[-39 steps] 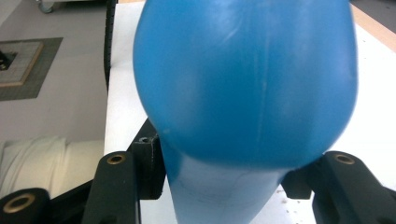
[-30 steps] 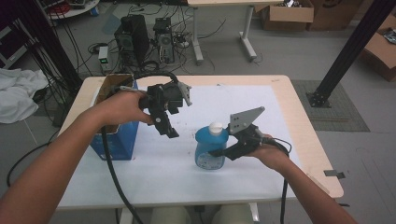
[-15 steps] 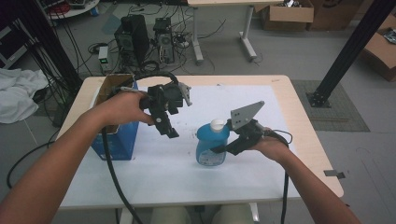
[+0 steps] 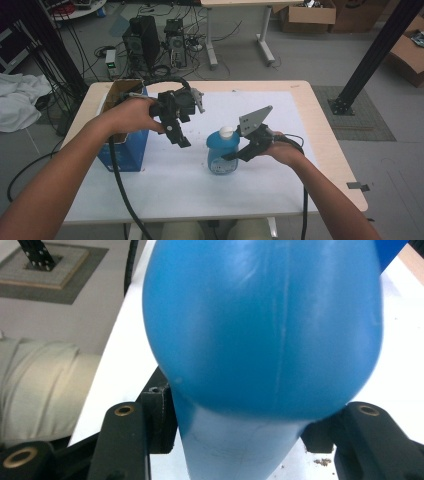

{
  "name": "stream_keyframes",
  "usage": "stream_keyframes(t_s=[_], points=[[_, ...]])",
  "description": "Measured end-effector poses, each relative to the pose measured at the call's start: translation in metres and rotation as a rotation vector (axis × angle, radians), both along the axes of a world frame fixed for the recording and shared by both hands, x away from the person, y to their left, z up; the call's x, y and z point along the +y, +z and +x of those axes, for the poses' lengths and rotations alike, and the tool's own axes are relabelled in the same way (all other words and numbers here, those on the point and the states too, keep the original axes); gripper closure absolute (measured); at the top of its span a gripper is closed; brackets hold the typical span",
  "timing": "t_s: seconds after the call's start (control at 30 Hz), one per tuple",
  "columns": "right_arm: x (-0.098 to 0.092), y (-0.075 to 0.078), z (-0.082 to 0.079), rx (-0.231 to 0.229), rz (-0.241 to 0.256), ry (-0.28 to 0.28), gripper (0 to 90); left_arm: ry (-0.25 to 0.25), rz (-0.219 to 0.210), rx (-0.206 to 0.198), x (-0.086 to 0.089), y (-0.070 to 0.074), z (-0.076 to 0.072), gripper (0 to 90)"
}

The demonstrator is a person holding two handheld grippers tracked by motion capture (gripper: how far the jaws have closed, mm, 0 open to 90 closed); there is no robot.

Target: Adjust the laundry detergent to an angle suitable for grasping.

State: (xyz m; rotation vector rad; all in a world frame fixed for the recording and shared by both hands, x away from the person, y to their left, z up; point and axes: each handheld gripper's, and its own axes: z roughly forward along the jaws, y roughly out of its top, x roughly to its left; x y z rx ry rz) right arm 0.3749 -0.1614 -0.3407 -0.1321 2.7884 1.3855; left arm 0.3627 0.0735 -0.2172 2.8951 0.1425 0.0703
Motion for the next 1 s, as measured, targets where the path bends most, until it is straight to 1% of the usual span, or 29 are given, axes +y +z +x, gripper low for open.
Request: stream_keyframes(t_s=[0.1, 0.13, 0.27, 0.53, 0.8, 1.0], points=[[0.005, -0.004, 0.001, -0.001, -0.008, 0.005, 45.2, 0.005, -0.002, 0.004, 0.001, 0.000, 0.000, 20.6], [0.007, -0.008, 0.001, -0.002, -0.010, 0.008, 45.2, 0.005, 0.001, 0.002, 0.002, -0.001, 0.000, 20.6], [0.011, -0.015, 0.003, 0.007, -0.030, 0.012, 45.2, 0.005, 0.002, 0.004, 0.002, -0.001, 0.001, 20.6], [0.015, -0.020, 0.005, 0.021, -0.045, 0.011, 45.1, 0.010, -0.001, 0.007, 0.003, -0.002, 0.001, 20.6], [0.011, -0.024, 0.006, 0.039, -0.023, 0.001, 44.9, 0.014, 0.000, 0.008, 0.004, -0.004, 0.000, 20.6], [0.010, -0.024, 0.006, 0.042, -0.027, -0.001, 44.4, 0.011, 0.003, 0.009, 0.003, -0.004, -0.001, 20.6]])
